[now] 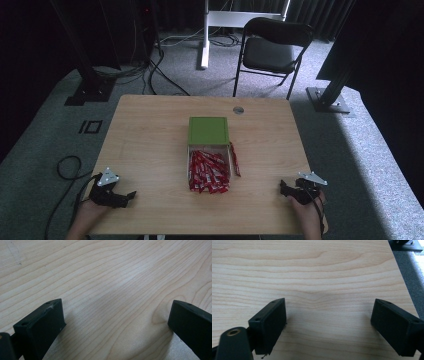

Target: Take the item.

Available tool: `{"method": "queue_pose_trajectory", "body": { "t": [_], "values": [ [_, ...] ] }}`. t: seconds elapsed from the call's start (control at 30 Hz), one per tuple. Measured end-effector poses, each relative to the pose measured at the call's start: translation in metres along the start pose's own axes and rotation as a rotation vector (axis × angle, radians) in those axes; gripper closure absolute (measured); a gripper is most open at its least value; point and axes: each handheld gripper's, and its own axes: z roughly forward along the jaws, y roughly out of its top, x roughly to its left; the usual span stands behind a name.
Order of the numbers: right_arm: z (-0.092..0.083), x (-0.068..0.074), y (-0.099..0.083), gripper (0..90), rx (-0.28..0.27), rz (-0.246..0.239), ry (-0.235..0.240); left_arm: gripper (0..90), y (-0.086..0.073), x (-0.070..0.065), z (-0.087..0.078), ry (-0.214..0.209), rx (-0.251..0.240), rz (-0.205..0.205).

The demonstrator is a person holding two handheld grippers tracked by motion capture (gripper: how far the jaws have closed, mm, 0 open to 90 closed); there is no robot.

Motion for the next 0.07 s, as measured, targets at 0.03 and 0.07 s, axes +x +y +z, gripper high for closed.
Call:
{"method": "queue_pose_trajectory", "body": {
  "t": [0.03, 0.07],
  "values": [
    [0.0, 0.0, 0.0, 12.6, 0.0, 0.0, 0.0, 1.5, 0.0, 0.0, 0.0, 0.0, 0.0, 0.0],
    [0.0, 0.0001, 0.0, 12.6, 0.0, 0.001, 0.0, 1.5, 0.0, 0.0, 0.0, 0.0, 0.0, -0.001]
  ]
}}
